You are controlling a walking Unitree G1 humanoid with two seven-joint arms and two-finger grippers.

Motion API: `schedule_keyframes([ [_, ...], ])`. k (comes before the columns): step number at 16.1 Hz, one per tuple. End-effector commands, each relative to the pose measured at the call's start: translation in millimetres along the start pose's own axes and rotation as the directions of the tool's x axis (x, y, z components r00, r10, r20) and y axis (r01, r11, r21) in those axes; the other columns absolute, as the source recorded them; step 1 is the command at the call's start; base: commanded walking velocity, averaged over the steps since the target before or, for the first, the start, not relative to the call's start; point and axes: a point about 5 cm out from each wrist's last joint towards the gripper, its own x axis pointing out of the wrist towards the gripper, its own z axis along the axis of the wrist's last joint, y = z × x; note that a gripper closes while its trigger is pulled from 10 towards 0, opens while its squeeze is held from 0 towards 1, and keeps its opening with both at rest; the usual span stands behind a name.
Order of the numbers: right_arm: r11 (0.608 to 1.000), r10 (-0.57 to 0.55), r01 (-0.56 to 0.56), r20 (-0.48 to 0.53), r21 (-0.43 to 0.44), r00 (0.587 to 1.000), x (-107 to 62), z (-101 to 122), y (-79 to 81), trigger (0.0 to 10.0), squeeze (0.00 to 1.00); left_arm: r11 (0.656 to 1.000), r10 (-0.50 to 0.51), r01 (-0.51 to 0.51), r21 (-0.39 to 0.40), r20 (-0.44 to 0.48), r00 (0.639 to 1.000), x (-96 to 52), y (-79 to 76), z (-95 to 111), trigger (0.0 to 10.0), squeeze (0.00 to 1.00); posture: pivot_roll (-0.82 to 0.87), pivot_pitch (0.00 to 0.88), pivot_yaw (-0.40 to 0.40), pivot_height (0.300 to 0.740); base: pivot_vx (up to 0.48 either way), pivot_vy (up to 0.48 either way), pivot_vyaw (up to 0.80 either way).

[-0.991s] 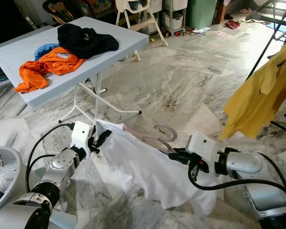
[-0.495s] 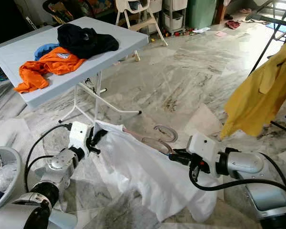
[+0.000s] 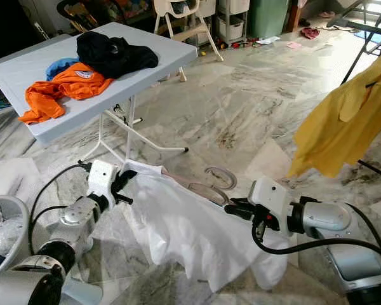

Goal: Hang hanger

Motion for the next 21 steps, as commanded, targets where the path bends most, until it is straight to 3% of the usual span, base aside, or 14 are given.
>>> schedule_keyframes([
  [1, 1.000, 0.015, -0.014, 0.020, -0.026, 1.000, -1.9, 4, 0.5, 0.0, 0.00, 0.995, 0.095, -0.095, 0.020, 0.007, 0.995, -5.7, 22.5, 4, 0.0, 0.00, -0.23, 0.021, 0.125, 0.740, 0.000, 0.000, 0.00],
  [4, 1.000, -0.025, 0.025, 0.031, -0.007, 0.999, -10.9, -2, -7.3, 0.0, 0.00, 0.978, 0.208, -0.208, 0.029, 0.024, 0.978, -11.1, 45.9, 11, 0.0, 0.00, -0.22, 0.021, 0.116, 0.740, 0.000, 0.000, 0.00],
  [6, 0.995, -0.079, 0.071, 0.110, 0.070, 0.991, -20.5, 4, -16.3, 0.0, 0.00, 0.968, 0.249, -0.249, 0.044, 0.008, 0.969, -16.2, 54.7, 8, 0.0, 0.00, -0.21, 0.023, 0.114, 0.740, 0.000, 0.000, 0.00],
  [14, 0.982, -0.161, 0.145, 0.134, 0.117, 0.978, -57.2, 8, -36.8, 0.0, 0.00, 0.923, 0.384, -0.385, 0.015, -0.117, 0.916, -44.0, 75.7, -23, 0.0, 0.00, -0.22, 0.028, 0.116, 0.740, 0.000, 0.000, 0.00],
  [15, 0.988, -0.121, 0.109, 0.114, 0.110, 0.986, -58.7, 7, -34.1, 0.0, 0.00, 0.919, 0.394, -0.395, 0.011, -0.106, 0.913, -43.1, 77.2, -20, 0.0, 0.00, -0.21, 0.027, 0.116, 0.740, 0.000, 0.000, 0.00],
  [18, 0.986, -0.124, 0.113, 0.091, 0.119, 0.988, -60.8, 1, -33.6, 0.0, 0.00, 0.920, 0.389, -0.391, -0.006, -0.083, 0.917, -37.8, 76.1, -13, 0.0, 0.00, -0.21, 0.027, 0.107, 0.740, 0.000, 0.000, 0.00],
  [21, 0.980, -0.181, 0.167, 0.127, 0.113, 0.975, -39.8, 3, -36.1, 0.0, 0.00, 0.949, 0.312, -0.314, -0.038, -0.047, 0.949, -27.2, 52.2, -13, 0.0, 0.00, -0.20, 0.026, 0.107, 0.740, 0.000, 0.000, 0.00],
])
